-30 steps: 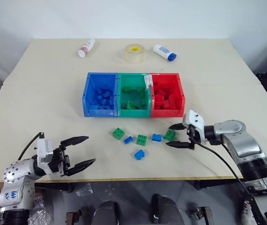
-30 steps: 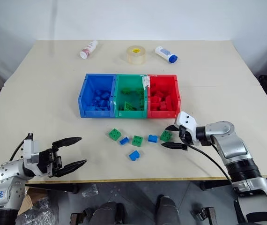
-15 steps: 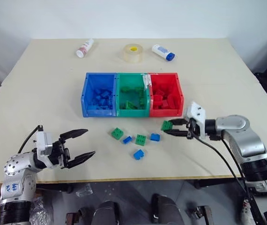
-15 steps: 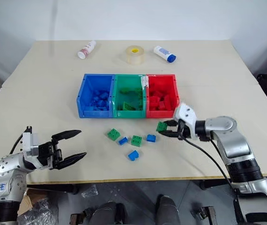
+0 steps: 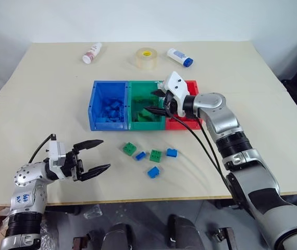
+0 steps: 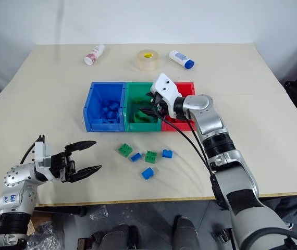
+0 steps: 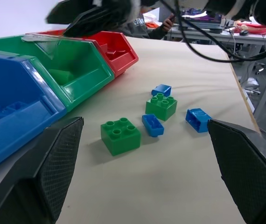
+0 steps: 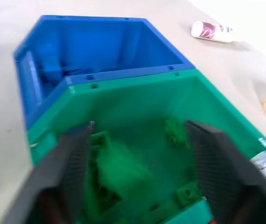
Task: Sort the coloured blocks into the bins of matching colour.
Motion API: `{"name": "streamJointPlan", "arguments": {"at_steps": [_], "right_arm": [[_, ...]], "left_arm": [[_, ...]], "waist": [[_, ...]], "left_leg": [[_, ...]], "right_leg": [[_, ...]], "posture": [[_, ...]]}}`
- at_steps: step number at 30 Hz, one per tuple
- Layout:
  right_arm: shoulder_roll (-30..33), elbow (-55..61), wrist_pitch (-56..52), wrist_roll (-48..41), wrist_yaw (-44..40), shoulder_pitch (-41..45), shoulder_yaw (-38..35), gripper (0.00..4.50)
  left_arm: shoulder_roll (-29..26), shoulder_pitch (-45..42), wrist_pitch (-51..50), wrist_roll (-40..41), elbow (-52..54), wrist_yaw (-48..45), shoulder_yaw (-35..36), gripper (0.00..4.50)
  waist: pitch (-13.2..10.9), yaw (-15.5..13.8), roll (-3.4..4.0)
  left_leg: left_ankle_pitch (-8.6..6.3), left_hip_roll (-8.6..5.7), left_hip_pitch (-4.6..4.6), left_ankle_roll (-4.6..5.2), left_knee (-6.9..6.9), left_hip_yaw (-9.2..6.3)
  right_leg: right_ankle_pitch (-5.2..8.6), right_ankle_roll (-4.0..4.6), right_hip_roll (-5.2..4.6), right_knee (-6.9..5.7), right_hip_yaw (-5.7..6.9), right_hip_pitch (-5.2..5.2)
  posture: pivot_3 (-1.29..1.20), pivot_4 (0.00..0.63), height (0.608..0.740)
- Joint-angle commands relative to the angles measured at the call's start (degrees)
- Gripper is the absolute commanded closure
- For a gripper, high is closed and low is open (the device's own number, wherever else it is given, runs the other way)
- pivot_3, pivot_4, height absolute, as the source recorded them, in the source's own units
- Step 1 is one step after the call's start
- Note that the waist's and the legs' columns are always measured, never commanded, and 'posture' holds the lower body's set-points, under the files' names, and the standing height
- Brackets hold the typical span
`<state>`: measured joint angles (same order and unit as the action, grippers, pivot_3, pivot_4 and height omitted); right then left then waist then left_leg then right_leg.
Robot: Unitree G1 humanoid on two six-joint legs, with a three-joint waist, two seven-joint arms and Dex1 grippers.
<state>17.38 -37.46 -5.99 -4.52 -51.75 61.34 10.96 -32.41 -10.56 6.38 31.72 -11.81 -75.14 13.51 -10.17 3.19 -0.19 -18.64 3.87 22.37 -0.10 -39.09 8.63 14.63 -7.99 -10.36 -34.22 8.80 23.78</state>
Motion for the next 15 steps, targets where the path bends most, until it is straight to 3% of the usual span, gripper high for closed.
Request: {"name": "streamJointPlan", "arguments": {"at_steps": [1,7,15], "right_arm": [[0.2,0.1,2.6,-0.6,-1.2,1.4,-1.6,0.11],[5.0,10.9,-0.1,-4.2,-8.9,-4.9,-2.6,0.05],[22.0,37.5,-9.8,-15.7,-21.5,-27.0,-9.1,0.05]], "left_arm": [[-0.1,-0.3,0.9,0.3,0.9,-0.2,0.3,0.0],[-0.5,-0.9,1.1,0.4,-0.3,-1.0,0.4,0.0],[-2.1,-2.5,2.6,-0.3,-5.6,-3.0,1.6,0.0]], "waist": [[0.0,0.1,0.0],[0.0,0.0,0.0],[0.0,-1.0,0.0]], "left_leg": [[0.0,0.0,0.0,0.0,0.02,0.0],[0.02,0.02,-0.03,-0.02,0.02,0.0],[-0.01,0.01,0.01,-0.01,0.02,-0.07]], "right_leg": [[0.0,0.0,0.0,0.02,0.0,0.0],[0.0,0.0,0.01,-0.01,-0.02,-0.01],[0.0,-0.01,0.0,0.08,0.05,-0.03]], "posture": [[0.0,0.15,0.74],[0.0,0.15,0.74],[0.0,0.15,0.74]]}}
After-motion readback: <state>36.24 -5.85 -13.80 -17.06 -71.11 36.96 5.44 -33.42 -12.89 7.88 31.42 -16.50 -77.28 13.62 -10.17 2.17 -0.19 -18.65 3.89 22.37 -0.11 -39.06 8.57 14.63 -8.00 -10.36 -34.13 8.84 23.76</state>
